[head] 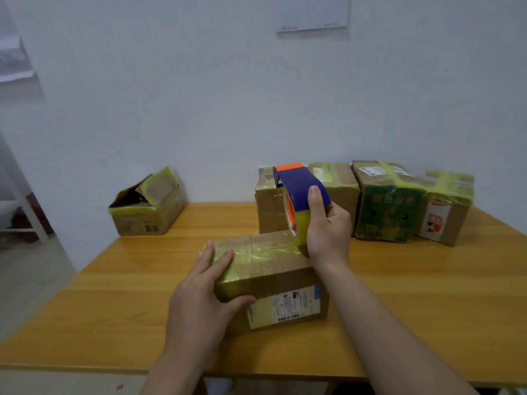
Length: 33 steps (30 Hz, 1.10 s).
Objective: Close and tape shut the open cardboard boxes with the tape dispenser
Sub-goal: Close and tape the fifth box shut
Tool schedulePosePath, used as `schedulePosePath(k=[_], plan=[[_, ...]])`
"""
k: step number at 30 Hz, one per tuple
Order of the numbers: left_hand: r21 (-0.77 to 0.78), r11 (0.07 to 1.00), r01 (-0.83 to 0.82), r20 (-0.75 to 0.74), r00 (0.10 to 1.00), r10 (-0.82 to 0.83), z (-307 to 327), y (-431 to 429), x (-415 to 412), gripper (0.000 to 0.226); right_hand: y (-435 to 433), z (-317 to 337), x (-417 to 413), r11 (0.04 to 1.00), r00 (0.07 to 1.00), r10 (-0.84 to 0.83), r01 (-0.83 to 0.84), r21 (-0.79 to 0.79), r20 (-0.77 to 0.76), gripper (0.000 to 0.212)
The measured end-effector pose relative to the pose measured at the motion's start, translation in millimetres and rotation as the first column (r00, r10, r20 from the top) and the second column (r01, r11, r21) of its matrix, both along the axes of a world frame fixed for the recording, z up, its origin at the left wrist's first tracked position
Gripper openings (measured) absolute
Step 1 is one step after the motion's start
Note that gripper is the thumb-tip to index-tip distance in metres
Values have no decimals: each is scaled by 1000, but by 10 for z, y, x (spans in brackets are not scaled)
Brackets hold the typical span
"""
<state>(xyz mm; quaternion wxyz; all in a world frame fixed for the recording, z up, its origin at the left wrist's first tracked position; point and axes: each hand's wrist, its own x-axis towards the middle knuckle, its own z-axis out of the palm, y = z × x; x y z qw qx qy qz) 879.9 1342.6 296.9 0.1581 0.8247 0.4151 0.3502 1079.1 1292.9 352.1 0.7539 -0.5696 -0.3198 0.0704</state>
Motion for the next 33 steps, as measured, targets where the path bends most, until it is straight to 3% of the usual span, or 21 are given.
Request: schedulePosePath(k=[5,7,10,12,14,16,18,22,24,27,29,33], plan=[[-78,985,155,40,987,-153,49,318,-23,91,-20,5,-67,999,998,38,-36,34,-53,37],[-68,985,156,-63,985,-160,127,458,8,89,-38,19,-78,997,993,72,-69,34,-97,35],[106,994,28,-362,932,12,285,526,145,87,-53,40,-28,993,969,110,-96,72,-222,32],[183,983,21,-406,912,56,357,434,287,83,-88,59,28,987,943,137,-104,123,-303,31],[154,981,116,-407,912,-44,372,234,451,91,-137,77,77,982,930,151,-101,162,-336,34],[98,976,197,-447,884,-133,345,16,637,107,-199,105,120,980,933,148,-94,174,-328,35],[132,975,178,-478,873,-95,279,-105,798,111,-276,145,169,981,948,139,-94,169,-286,37],[186,980,72,-439,898,17,205,-127,992,111,-468,241,365,990,965,100,-72,124,-243,44],[185,978,99,-416,909,-13,200,-110,1035,94,-566,287,490,989,960,138,-124,75,-242,42],[130,960,249,-293,934,-202,223,-35,926,70,-729,389,646,957,919,275,-291,-14,-281,33],[54,925,375,-233,906,-354,231,95,777,76,-838,459,761,925,893,324,-368,-92,-311,44],[-50,842,537,-197,821,-536,242,339,487,73,-969,568,872,884,861,373,-443,-148,-346,43]])
